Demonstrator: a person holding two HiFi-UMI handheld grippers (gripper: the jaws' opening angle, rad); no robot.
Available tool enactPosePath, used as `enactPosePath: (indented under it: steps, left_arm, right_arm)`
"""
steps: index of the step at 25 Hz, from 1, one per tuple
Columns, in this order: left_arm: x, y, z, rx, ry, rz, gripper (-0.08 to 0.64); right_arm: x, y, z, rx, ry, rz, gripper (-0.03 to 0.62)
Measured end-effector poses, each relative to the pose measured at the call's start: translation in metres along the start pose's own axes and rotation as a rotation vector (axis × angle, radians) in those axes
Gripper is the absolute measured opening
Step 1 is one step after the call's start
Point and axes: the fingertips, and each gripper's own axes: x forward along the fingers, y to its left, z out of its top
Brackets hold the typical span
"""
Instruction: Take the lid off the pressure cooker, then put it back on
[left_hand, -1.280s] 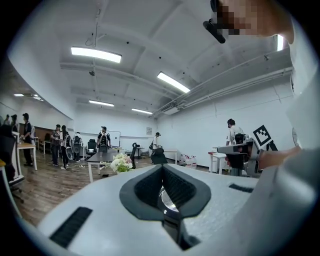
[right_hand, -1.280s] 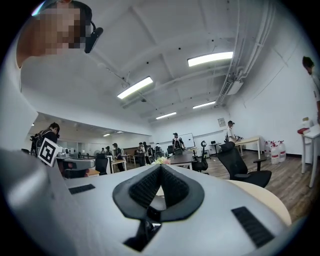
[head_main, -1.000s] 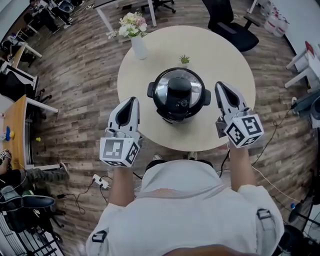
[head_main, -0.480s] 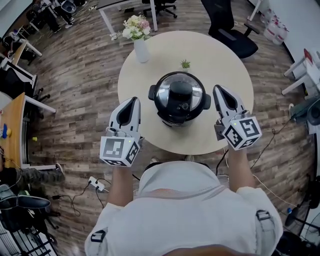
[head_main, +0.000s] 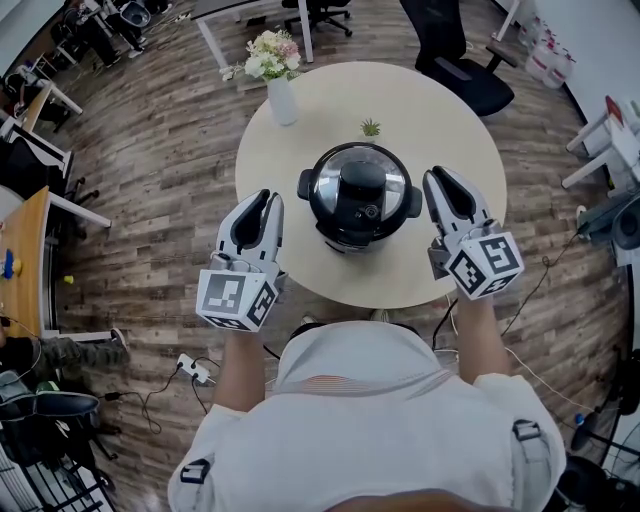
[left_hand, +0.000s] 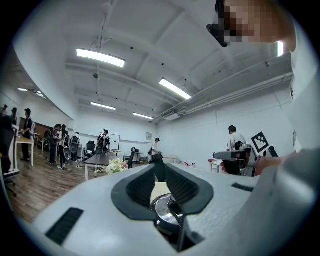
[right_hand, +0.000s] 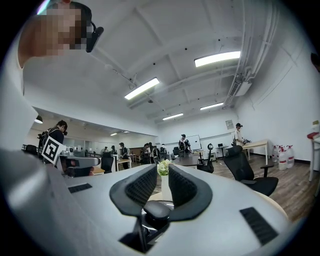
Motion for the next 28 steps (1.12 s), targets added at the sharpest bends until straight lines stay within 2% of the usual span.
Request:
enactPosePath:
  steps: [4, 9, 11, 15, 18, 21, 25, 28]
  left_arm:
    - [0.003, -0.002, -0.001, -0.006, 0.019, -0.017, 0.215]
    - [0.004, -0.002, -0.004, -0.024, 0.031, -0.029, 0.329]
    - [0.004, -0.004, -0.006, -0.024, 0.042, -0.048, 0.37]
    - [0.004, -0.006, -0.011, -0.024, 0.069, -0.055, 0.412]
    - [0.001, -0.005, -0.013, -0.035, 0.07, -0.042, 0.413]
    - [-0.002, -0.006, -0.015, -0.038, 0.067, -0.034, 0.413]
    - [-0.007, -0.008, -0.023, -0.051, 0.082, -0.035, 0.411]
    - [-0.014, -0.008, -0.026, -0.055, 0.084, -0.027, 0.411]
  right_arm:
    - [0.001, 0.0, 0.003, -0.006, 0.0, 0.005, 0.164]
    - [0.003, 0.001, 0.003, 0.016, -0.017, 0.017, 0.387]
    - [0.005, 0.001, 0.002, 0.027, -0.015, 0.025, 0.424]
    - [0.008, 0.004, -0.005, 0.028, 0.027, 0.052, 0.443]
    - [0.019, 0.011, -0.022, 0.01, 0.152, 0.116, 0.443]
    - [0.038, 0.025, -0.036, -0.097, 0.302, 0.23, 0.442]
    - [0.072, 0.034, -0.05, -0.207, 0.459, 0.334, 0.442]
    - [0.094, 0.04, -0.074, -0.289, 0.62, 0.419, 0.442]
